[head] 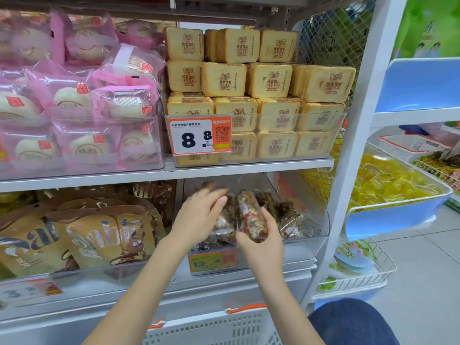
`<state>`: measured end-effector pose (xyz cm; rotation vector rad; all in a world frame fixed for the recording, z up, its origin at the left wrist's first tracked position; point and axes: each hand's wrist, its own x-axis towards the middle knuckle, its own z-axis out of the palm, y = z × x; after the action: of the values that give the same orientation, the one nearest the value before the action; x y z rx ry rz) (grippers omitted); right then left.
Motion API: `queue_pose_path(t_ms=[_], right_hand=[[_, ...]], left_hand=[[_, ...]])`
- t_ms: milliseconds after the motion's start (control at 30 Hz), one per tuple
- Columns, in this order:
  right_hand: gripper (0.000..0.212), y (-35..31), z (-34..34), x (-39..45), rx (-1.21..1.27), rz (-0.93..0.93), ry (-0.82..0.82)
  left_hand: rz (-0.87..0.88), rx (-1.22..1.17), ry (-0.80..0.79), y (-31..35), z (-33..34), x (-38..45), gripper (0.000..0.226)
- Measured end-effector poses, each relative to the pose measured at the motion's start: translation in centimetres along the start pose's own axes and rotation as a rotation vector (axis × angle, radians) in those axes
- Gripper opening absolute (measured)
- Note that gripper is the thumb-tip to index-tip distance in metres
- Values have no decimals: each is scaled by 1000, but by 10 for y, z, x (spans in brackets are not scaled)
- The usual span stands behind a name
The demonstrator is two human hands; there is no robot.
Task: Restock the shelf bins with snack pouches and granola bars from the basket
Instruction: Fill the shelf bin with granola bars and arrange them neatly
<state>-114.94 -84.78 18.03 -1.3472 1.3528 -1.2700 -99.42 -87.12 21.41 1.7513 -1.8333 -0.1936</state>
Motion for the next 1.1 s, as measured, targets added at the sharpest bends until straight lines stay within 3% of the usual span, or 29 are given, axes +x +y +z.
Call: queue_pose_path(t_ms=[100, 267, 367, 467, 533, 633, 700, 833, 967, 1100], right_hand=[[79, -8, 6, -4, 98, -92, 30], [86, -11, 27, 4, -106, -181, -387], [85, -15, 27, 9, -125, -169, -612], [75, -19, 6, 33, 46, 71, -761], [48, -21, -15, 57, 92, 134, -688], [19, -6, -37, 112, -271, -37, -374], [32, 1, -34, 151, -471, -95, -387], [55, 15, -4, 204, -768, -180, -690], [41, 30, 14, 215, -936, -262, -881], [34, 18, -22, 212, -986, -219, -899]], left_hand=[[22, -27, -80, -12, 1, -6, 45], [-270, -571, 52, 1, -22, -8, 38], [-143, -368, -77, -2, -23, -14, 64], [-125, -281, -162, -3, -22, -13, 50], [-136, -176, -220, 0, -21, -10, 39], [-143, -113, -203, 3, -18, -9, 32], [-138, -108, -169, 5, -14, -11, 31], [-148, -123, -139, 2, -10, -13, 30], [-160, -108, -129, 1, -7, -12, 32], [-157, -70, -128, -1, -6, -10, 34]])
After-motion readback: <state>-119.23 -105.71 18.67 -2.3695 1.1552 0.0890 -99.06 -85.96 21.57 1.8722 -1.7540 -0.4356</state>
